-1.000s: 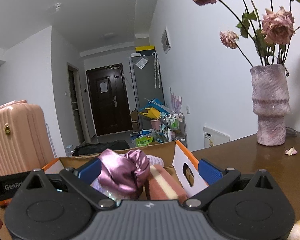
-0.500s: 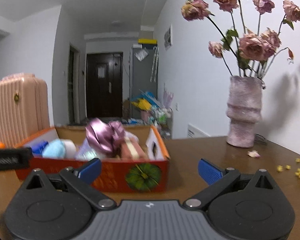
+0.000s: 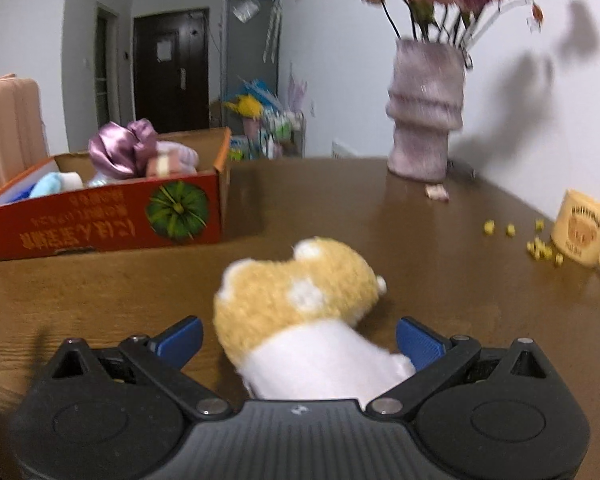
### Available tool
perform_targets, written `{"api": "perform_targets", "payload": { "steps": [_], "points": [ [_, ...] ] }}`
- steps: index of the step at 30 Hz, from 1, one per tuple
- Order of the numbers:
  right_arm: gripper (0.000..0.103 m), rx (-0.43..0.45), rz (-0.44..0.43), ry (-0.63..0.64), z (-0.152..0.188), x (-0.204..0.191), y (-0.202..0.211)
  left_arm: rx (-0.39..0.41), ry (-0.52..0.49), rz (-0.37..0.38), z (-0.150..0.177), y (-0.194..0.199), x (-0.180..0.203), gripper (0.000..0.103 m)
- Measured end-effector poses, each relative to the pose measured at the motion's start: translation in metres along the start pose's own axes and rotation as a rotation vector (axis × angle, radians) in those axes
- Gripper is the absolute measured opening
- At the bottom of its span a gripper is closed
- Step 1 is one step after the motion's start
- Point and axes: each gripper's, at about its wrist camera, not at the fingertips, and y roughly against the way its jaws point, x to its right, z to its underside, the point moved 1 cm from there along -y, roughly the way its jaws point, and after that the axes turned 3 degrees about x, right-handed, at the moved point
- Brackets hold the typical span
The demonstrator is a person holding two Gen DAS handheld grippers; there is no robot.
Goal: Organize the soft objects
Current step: 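Withdraw both tools and close the right tool on the yellow-white plush sheep, then grasp the white paper triangle with the left tool while the right holds the sheep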
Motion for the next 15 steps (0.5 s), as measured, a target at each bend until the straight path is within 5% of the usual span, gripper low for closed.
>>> {"api": "perform_targets", "payload": {
  "steps": [6, 12, 15],
  "points": [
    [0.081, -0.089, -0.037, -0.028, 0.005, 0.004, -0.013, -0.028, -0.012, 0.013, 0.008, 0.009, -0.007, 0.103],
    [0.056, -0.074, -0.068, -0.007, 0.005, 0.0, -0.007, -0.048, -0.019, -0.012, 0.011, 0.012, -0.022, 0.103],
    [0.055, -0.062, -0.079, -0.005, 0.004, -0.001, -0.005, -0.086, -0.027, -0.032, 0.015, 0.007, -0.033, 0.103]
  ]
}}
